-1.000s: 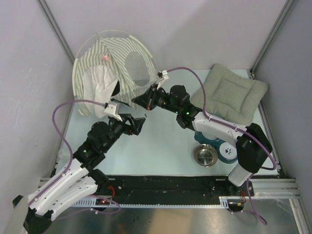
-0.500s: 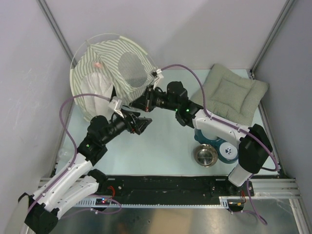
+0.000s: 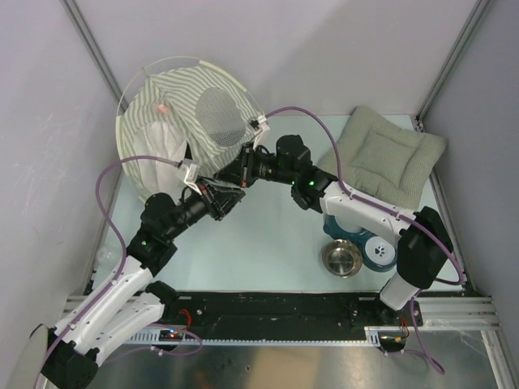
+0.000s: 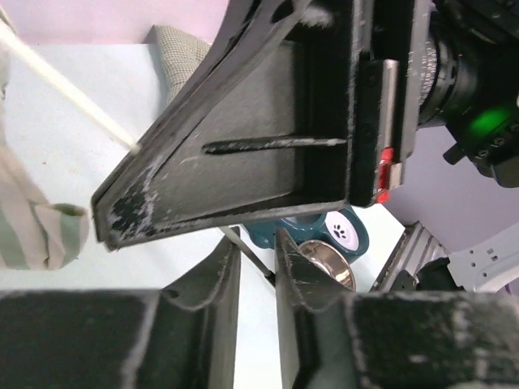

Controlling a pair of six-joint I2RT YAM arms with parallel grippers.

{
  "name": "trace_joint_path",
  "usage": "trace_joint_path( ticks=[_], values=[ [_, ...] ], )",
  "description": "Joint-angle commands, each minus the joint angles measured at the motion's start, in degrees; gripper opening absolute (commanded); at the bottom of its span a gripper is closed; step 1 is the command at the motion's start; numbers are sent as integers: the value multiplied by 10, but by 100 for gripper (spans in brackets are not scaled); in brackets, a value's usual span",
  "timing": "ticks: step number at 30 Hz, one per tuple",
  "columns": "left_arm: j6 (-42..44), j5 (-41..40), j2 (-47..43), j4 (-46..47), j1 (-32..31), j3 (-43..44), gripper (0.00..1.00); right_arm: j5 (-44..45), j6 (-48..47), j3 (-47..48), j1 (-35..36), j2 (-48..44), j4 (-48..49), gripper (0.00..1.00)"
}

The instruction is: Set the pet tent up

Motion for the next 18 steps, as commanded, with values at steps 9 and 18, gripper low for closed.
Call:
trace_joint_path(
  ticks=[9, 18],
  values=[
    [0, -16, -20, -6, 12, -30, 0, -11, 37, 25, -7, -4, 32, 0],
    [56, -32, -15, -73, 13, 5, 0, -73, 60, 15, -26, -14, 14, 28]
  ],
)
